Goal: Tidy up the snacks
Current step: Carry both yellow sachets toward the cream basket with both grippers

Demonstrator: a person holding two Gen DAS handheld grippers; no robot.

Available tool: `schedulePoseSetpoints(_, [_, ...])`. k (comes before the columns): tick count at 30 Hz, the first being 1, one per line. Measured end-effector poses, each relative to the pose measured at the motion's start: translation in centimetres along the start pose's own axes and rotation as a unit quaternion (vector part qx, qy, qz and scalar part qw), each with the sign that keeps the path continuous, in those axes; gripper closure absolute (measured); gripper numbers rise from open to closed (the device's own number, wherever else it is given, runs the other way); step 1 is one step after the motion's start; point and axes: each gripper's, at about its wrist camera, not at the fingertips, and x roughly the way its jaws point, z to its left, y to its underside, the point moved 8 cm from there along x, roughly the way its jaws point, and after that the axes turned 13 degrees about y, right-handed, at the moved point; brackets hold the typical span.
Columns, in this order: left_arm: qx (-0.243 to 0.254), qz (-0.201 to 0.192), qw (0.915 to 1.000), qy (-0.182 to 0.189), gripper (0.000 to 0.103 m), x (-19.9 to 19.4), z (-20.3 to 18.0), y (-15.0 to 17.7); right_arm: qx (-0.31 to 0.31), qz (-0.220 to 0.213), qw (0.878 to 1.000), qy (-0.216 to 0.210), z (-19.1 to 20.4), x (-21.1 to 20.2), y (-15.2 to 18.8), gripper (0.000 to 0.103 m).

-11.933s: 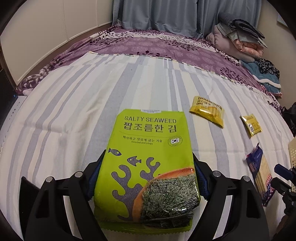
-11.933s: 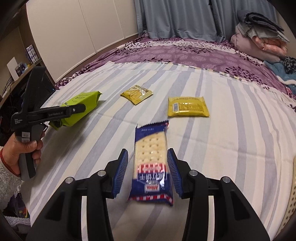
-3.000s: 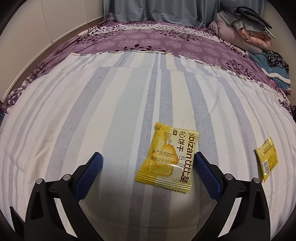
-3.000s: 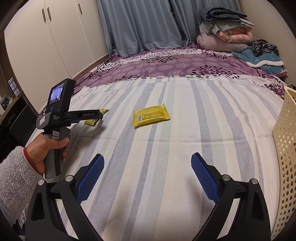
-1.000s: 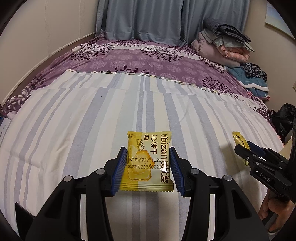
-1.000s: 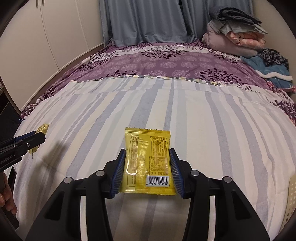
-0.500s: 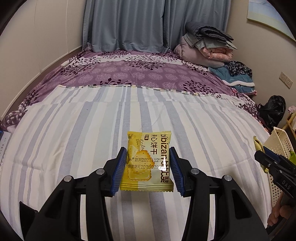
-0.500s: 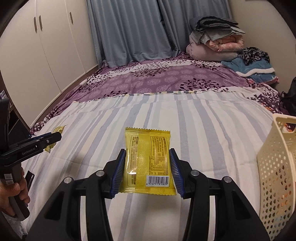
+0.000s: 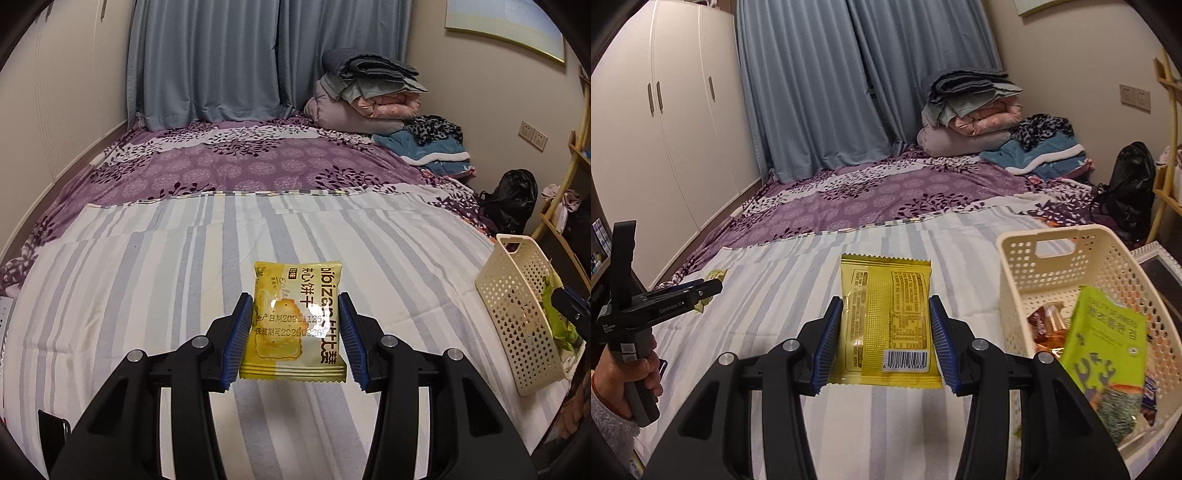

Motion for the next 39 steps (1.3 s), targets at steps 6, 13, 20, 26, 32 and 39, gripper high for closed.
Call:
schedulePoseSetpoints(6, [0.025, 0.003, 0.9994, 0.024, 0.055, 0.1, -3.7, -0.2, 0.025, -0.015, 0.999, 0.030, -4.6, -3.2, 0.7, 0.056])
schedulePoseSetpoints(13, [0.055, 0.008, 0.9971, 0.052, 0.055, 0.4, -8.0, -0.2, 0.049, -0.015, 0.996, 0.070, -9.4, -5.5, 2.2, 0.056])
schedulePoseSetpoints(20, [0.076, 0.010, 0.9942, 0.075, 0.055, 0.2, -11.0, 0.0, 0.056, 0.000, 0.994, 0.095, -11.9, -5.5, 3.9, 0.056])
schedulePoseSetpoints(26, [0.092, 0.012, 0.9922, 0.083, 0.055, -0.1, -12.6, 0.3, 0.074, 0.026, 0.992, 0.100, -13.6, -3.5, 5.3, 0.056])
schedulePoseSetpoints(32, [0.098, 0.013, 0.9914, 0.086, 0.055, -0.3, -13.1, 0.4, 0.081, 0.058, 0.990, 0.098, -14.5, -1.0, 5.5, 0.056])
schedulePoseSetpoints(39, [0.105, 0.014, 0.9902, 0.092, 0.055, -0.4, -13.8, 0.3, 0.049, 0.076, 0.990, 0.110, -14.7, 1.0, 4.2, 0.056])
